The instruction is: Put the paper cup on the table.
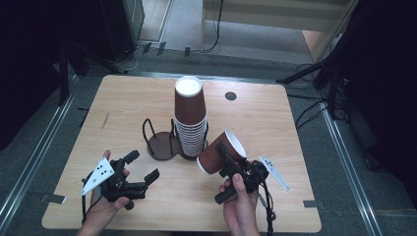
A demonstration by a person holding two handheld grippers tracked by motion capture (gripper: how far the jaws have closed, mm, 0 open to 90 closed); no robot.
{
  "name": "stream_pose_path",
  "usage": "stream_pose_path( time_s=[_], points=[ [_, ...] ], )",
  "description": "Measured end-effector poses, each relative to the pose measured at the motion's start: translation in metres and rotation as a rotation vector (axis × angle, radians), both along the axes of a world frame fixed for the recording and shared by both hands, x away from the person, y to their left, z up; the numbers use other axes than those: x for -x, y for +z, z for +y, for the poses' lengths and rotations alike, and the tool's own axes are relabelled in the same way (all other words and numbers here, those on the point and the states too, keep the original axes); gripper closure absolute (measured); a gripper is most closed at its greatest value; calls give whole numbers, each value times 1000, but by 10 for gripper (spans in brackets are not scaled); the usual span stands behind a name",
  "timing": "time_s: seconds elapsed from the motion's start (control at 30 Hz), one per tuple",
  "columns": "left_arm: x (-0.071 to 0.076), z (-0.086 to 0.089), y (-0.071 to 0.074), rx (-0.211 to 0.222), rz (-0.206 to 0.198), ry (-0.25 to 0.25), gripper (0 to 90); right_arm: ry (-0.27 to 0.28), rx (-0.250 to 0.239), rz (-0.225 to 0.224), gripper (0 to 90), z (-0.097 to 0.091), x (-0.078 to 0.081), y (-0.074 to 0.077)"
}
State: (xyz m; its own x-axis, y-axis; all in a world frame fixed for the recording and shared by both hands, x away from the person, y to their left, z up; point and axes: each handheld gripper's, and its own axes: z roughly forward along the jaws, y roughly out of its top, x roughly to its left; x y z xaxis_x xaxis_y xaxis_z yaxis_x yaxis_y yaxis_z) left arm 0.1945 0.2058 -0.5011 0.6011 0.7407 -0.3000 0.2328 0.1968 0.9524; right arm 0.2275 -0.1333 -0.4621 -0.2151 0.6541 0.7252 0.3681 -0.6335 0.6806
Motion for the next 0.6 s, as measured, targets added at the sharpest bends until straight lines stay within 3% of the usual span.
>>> stream_pose_path(
  time_s=[0.27,0.47,0.6],
  points=[
    [-2,8,-5,-3,18,18,0,-33,50,-37,108,-10,-5,-1],
    [-4,12,-9,-18,31,26,0,-52,144,-112,107,-11,-7,-2],
    [-5,16,-11,-18,38,40,0,-65,190,-123,107,-13,-9,-4]
  ],
)
